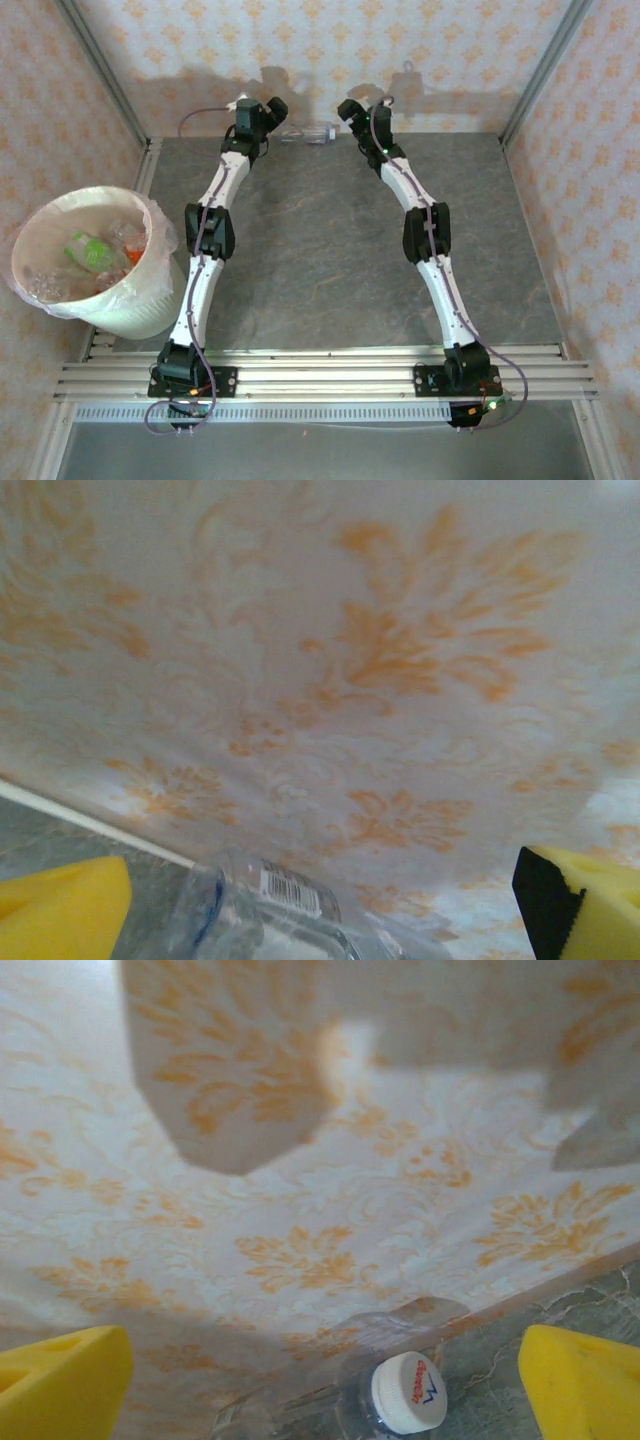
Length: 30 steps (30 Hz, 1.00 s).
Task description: Put the plastic bottles in the bin
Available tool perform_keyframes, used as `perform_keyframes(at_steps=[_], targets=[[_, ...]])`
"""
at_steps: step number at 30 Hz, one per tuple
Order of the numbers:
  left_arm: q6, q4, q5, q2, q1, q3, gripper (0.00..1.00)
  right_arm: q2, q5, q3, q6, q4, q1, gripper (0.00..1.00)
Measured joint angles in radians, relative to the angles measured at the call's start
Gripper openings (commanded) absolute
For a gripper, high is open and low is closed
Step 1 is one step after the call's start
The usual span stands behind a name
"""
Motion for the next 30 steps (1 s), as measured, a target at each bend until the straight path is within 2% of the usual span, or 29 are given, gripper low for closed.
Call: perform_keyframes(at_steps=[4, 16, 23, 30], targets=[[-0.055, 0.116, 0.051, 0.109, 0.005, 0.015, 1.0, 0.038, 0.003, 0.0, 0.03, 0.012, 0.0, 0.99], [-0.14, 0.324, 0.06, 0.183, -0.006, 0.05, 1.0, 0.056, -0.035, 0.0, 0.029, 0.017, 0.0, 0.99], [-0.129, 0.34, 0.111, 0.187, -0.067, 0.05, 1.0, 0.056, -0.041, 0.0, -0.002, 0.017, 0.0, 0.99], [-0.087, 0.296, 0.267, 0.167, -0.111, 0.037, 0.99, 0.056, -0.036, 0.0, 0.003, -0.015, -0.015, 0.99]])
